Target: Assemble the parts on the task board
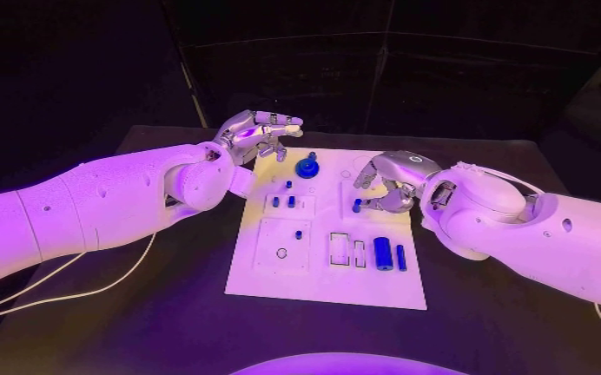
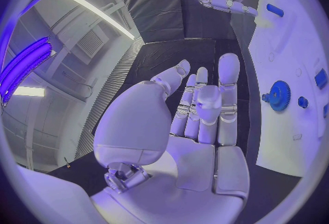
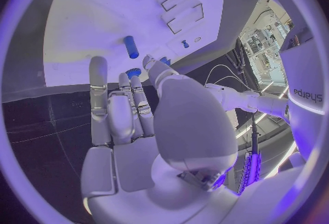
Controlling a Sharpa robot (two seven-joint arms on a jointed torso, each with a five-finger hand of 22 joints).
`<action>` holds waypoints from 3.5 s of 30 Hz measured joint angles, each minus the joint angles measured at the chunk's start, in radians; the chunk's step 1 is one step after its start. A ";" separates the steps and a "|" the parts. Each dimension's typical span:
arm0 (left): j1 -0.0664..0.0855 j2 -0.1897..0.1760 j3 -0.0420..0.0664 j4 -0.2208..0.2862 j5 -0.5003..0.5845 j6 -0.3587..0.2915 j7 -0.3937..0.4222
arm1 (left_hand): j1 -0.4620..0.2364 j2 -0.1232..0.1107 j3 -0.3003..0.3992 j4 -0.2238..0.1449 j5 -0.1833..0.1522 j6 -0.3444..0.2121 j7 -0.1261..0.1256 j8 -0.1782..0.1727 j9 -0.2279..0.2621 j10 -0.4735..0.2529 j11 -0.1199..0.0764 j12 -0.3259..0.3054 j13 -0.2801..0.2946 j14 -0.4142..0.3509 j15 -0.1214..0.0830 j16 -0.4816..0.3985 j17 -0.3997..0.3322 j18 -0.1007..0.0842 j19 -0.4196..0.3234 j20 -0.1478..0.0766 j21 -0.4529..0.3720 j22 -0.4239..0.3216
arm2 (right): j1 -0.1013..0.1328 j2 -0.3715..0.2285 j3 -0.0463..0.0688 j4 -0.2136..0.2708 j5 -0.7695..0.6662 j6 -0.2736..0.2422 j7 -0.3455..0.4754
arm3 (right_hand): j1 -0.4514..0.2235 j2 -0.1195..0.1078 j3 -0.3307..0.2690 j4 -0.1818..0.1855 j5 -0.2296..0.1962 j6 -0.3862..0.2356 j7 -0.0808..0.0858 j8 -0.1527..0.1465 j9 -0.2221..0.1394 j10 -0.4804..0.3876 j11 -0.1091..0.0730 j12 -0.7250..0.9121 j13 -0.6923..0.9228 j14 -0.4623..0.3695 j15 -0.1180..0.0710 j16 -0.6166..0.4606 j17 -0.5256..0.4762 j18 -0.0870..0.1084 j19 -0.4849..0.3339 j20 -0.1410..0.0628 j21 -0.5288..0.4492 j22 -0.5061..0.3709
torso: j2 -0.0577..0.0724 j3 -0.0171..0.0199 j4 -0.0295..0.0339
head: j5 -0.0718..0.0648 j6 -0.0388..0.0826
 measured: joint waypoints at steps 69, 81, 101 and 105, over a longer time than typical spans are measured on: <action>0.000 0.006 0.000 -0.004 0.000 0.010 -0.002 | 0.000 0.000 -0.007 0.001 0.000 0.000 0.000 0.000 0.000 -0.009 0.002 0.004 0.001 0.000 0.000 0.004 -0.001 0.000 0.000 0.000 -0.004 -0.003 | -0.012 0.088 -0.001 -0.086 -0.042 0.094 -0.005 | 0.091 0.072 0.139 -0.042 -0.037 0.134 -0.002 0.040 0.013 0.183 -0.029 0.048 0.003 0.002 -0.024 0.027 0.046 0.000 0.067 -0.030 0.070 0.108 | -0.001 0.0004 -0.0012 | -0.003 -0.016; 0.000 0.008 0.000 -0.009 0.000 0.010 -0.003 | 0.000 0.000 -0.007 0.001 0.000 0.000 0.000 0.000 0.000 -0.009 0.002 0.004 0.001 0.000 0.000 0.004 -0.001 0.000 0.000 0.000 -0.004 -0.003 | -0.011 0.019 0.000 -0.001 -0.019 0.021 0.016 | 0.099 0.070 0.149 -0.052 -0.034 0.138 -0.005 0.040 0.013 0.183 -0.029 0.045 0.004 0.002 -0.024 0.027 0.048 0.000 0.067 -0.030 0.079 0.116 | -0.002 -0.0006 0.0000 | -0.003 -0.011; -0.001 0.014 -0.001 -0.013 0.000 0.010 -0.003 | 0.004 0.004 -0.010 0.004 0.000 0.000 0.000 0.000 0.000 -0.009 0.002 0.004 0.001 0.000 0.000 0.004 -0.002 0.000 0.000 0.000 -0.004 -0.003 | -0.011 0.118 -0.001 0.084 0.047 -0.036 0.096 | 0.099 0.069 0.156 -0.059 -0.019 0.138 -0.005 0.039 0.012 0.187 -0.025 0.040 0.004 0.002 -0.024 0.031 0.049 0.000 0.067 -0.030 0.085 0.119 | -0.001 -0.0010 -0.0002 | 0.016 -0.004; -0.002 0.019 -0.001 -0.013 0.000 0.010 -0.003 | 0.004 0.004 -0.010 0.004 0.000 0.000 0.000 0.000 0.000 -0.009 0.002 0.004 0.001 0.000 0.000 0.004 -0.002 0.000 0.000 0.000 -0.004 -0.003 | -0.016 0.158 -0.001 0.070 0.038 -0.038 0.108 | 0.099 0.069 0.158 -0.062 -0.019 0.138 -0.005 0.038 0.012 0.187 -0.025 0.040 0.004 0.002 -0.024 0.031 0.049 0.000 0.067 -0.030 0.085 0.119 | -0.001 -0.0011 -0.0002 | 0.023 -0.008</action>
